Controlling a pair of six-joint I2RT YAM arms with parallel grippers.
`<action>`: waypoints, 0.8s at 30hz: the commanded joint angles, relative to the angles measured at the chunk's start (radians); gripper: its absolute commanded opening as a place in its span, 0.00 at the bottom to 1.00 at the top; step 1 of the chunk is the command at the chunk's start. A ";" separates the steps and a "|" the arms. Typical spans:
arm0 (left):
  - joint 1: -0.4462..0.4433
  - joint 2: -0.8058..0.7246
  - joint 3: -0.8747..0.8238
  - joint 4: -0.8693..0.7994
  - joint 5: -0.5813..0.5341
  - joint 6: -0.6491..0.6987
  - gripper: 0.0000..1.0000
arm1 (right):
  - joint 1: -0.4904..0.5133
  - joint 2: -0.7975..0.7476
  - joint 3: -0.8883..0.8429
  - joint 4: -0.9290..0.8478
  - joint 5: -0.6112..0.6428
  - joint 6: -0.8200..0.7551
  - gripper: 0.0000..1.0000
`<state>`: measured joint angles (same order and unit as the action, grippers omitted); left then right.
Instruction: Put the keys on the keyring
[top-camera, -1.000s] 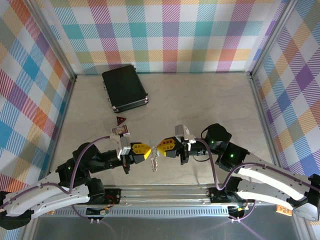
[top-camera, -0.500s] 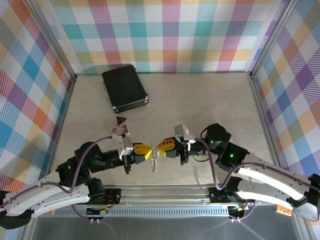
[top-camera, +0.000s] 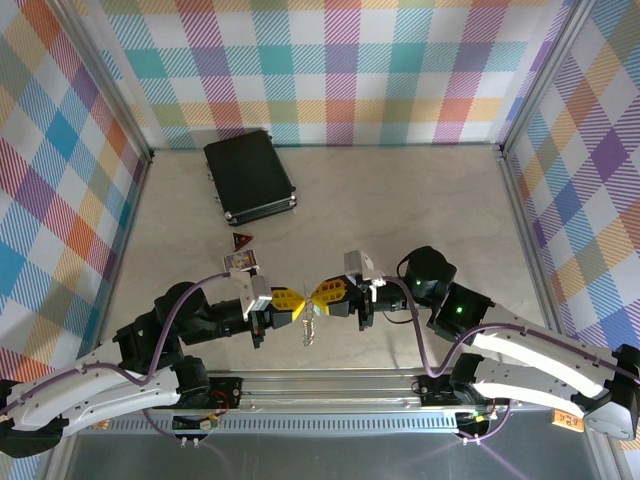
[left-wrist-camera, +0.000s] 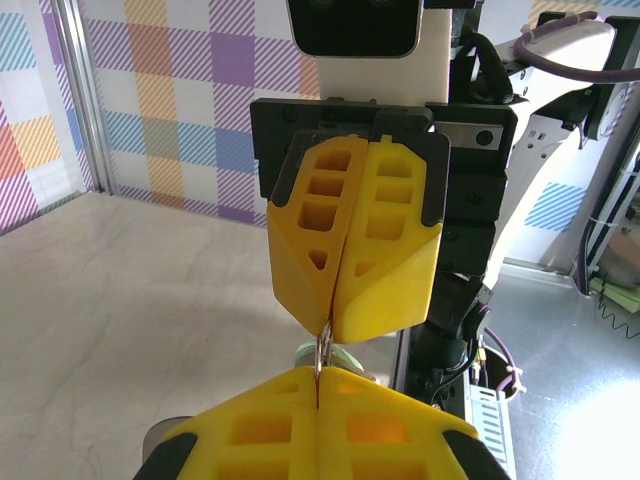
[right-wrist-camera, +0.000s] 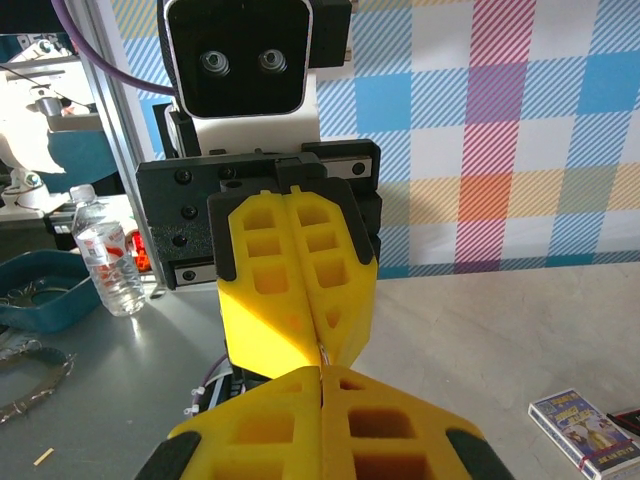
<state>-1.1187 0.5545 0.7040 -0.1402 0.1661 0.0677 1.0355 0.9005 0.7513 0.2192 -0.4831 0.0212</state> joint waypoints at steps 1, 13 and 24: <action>-0.007 0.001 0.042 0.018 0.001 0.010 0.00 | 0.012 0.003 0.023 0.015 -0.034 -0.009 0.00; -0.007 -0.002 0.048 0.020 -0.004 -0.010 0.00 | 0.029 0.004 0.044 -0.075 -0.045 -0.086 0.00; -0.007 0.006 0.050 0.032 0.001 -0.020 0.00 | 0.056 -0.022 0.056 -0.181 0.009 -0.190 0.00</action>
<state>-1.1187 0.5579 0.7116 -0.1661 0.1749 0.0631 1.0695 0.8902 0.7765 0.0948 -0.4637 -0.1150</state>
